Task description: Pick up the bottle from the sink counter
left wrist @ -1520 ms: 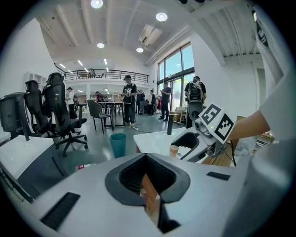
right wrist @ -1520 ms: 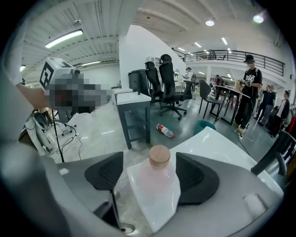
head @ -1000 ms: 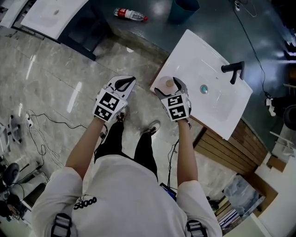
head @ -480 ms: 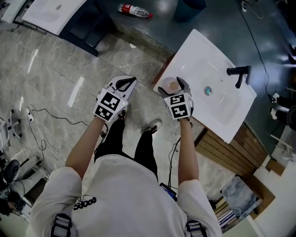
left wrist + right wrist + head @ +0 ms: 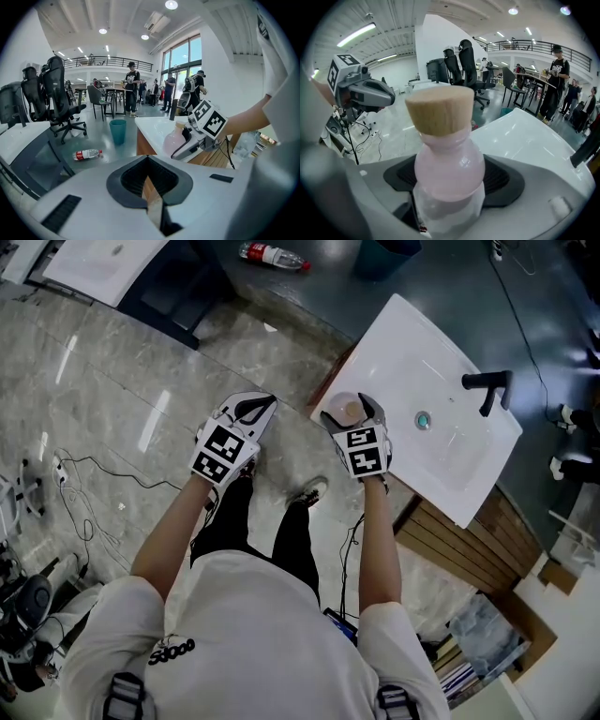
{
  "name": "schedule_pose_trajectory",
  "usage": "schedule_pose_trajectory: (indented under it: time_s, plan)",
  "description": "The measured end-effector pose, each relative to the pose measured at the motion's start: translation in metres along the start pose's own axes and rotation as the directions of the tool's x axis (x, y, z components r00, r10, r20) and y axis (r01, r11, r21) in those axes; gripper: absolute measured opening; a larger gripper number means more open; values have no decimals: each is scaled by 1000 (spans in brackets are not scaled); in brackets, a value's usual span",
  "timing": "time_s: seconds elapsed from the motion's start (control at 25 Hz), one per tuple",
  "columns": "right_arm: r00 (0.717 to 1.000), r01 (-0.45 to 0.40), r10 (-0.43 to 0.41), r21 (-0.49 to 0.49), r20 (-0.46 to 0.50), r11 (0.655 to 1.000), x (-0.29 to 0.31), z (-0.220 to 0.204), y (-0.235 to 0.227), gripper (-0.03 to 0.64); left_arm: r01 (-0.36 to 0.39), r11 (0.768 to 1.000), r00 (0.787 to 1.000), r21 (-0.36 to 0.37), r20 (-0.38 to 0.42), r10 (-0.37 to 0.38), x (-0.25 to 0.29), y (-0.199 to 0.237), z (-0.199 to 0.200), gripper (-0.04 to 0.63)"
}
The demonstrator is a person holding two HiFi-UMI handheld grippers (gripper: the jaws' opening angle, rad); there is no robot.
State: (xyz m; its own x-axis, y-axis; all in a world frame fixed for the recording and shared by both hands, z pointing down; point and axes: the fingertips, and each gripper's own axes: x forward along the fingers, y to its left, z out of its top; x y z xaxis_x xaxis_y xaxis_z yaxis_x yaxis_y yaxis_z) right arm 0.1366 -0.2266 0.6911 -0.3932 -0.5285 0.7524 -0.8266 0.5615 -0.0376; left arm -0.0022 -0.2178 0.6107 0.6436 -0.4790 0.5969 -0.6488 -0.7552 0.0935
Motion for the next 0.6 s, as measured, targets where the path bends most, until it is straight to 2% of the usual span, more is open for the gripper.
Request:
schedule_pose_trajectory:
  time_s: [0.28,0.44,0.6]
  plan:
    - [998,22,-23,20,57,1000,0,2,-3,400,10,1000,1000,9,-3,-10,4,-3,-4,6]
    - [997,25,-26,19,71,1000,-3,1,-2,399,5,999,1000,41,-7,-5,4,-3,-4,6]
    - [997,20,-21,19,79,1000,-4,-1,0,400,16,999,1000,40,3,-16,7,-4,-3,6]
